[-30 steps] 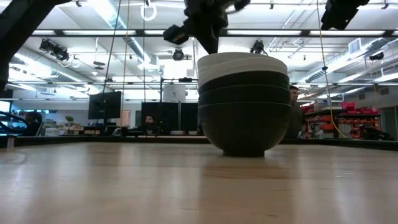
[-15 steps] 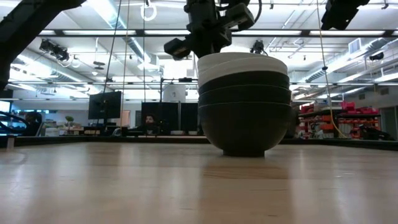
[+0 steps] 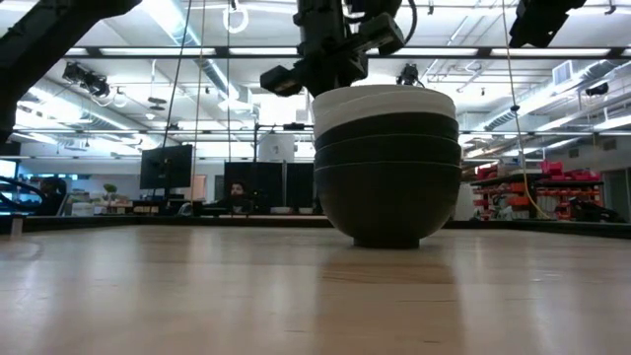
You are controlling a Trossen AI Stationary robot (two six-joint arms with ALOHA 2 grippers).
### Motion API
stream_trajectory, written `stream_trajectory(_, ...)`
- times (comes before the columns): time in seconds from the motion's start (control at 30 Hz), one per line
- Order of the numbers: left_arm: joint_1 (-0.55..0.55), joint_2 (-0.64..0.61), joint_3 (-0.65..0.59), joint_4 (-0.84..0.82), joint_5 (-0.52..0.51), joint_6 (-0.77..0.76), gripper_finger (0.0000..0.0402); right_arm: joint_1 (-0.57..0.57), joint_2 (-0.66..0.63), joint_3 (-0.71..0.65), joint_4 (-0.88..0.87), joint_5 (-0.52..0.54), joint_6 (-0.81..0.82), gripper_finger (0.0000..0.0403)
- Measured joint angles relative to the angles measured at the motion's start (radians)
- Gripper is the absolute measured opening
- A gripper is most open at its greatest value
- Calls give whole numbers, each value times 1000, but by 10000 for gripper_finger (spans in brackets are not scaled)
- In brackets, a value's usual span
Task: Nest bowls inside each other
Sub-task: Stack the bottom white bowl on top of the top white bowl
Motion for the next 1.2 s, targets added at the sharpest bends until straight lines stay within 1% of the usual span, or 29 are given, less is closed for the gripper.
stream_trajectory(0.17, 0, 21, 0, 13, 16, 0, 6, 22, 0, 0, 0, 0, 4, 15)
stream_trajectory(0.37, 3, 34, -1, 45, 15, 1, 25, 71, 0, 0, 1, 0, 11, 7)
stream_trajectory(0.43, 5, 30, -1, 58, 15, 1, 26, 81, 0, 0, 8, 0, 11, 7)
stream_trajectory(0.63, 6, -5, 1, 116, 10, 10, 7, 110, 9, -6, 116, 0, -23, 11)
stream_trajectory(0.73, 6, -27, 1, 135, -22, 12, 6, 122, 18, -49, 202, -6, -67, 5)
stream_trajectory(0.83, 11, -55, 2, 135, -50, 12, 18, 122, 26, -119, 269, -11, -75, 4)
stream_trajectory(1.0, 25, -40, -1, 92, -48, 12, 31, 122, 27, -234, 383, -55, -65, 7)
stream_trajectory(1.2, 42, -28, 0, 108, -47, 26, 10, 122, 26, -294, 416, -70, -25, 3)
